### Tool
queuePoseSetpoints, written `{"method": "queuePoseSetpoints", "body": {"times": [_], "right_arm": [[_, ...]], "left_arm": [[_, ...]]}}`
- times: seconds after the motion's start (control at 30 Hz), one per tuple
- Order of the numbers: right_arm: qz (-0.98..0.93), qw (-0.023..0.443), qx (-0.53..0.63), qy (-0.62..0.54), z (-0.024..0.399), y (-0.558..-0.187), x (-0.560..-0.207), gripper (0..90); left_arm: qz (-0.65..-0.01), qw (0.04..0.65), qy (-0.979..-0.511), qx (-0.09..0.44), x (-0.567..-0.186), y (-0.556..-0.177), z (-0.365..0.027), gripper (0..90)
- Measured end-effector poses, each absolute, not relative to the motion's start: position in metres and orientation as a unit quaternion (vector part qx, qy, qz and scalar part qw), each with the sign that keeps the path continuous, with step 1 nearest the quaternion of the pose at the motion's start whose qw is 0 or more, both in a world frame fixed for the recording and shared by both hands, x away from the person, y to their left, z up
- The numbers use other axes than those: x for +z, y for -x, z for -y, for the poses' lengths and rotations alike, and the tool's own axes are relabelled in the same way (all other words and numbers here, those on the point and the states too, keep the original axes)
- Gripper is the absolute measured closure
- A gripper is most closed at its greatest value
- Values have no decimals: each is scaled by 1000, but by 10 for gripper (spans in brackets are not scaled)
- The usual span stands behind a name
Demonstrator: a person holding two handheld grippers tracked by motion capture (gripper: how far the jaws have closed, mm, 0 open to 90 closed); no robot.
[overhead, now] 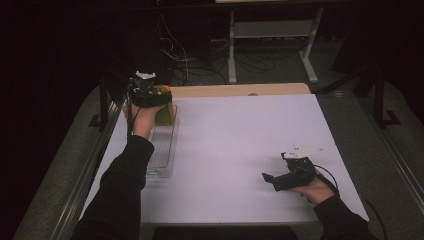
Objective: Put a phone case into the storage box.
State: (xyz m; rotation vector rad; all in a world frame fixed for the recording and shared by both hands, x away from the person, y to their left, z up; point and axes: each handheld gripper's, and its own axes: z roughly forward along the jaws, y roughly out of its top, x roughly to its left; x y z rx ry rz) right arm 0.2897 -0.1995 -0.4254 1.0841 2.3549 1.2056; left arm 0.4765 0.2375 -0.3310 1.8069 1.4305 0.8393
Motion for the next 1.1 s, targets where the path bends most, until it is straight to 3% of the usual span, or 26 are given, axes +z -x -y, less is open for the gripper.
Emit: {"method": "queuePoseSetpoints", "body": {"times": [0.9,1.1], "right_arm": [[-815,141,419,-374,200,-288,-425,0],[-816,140,418,-375,199,-288,-424,0]], "left_arm": [[-567,313,-682,339,-366,-491,-238,120],[-567,324,-677,340,-366,-492,-239,56]]}}
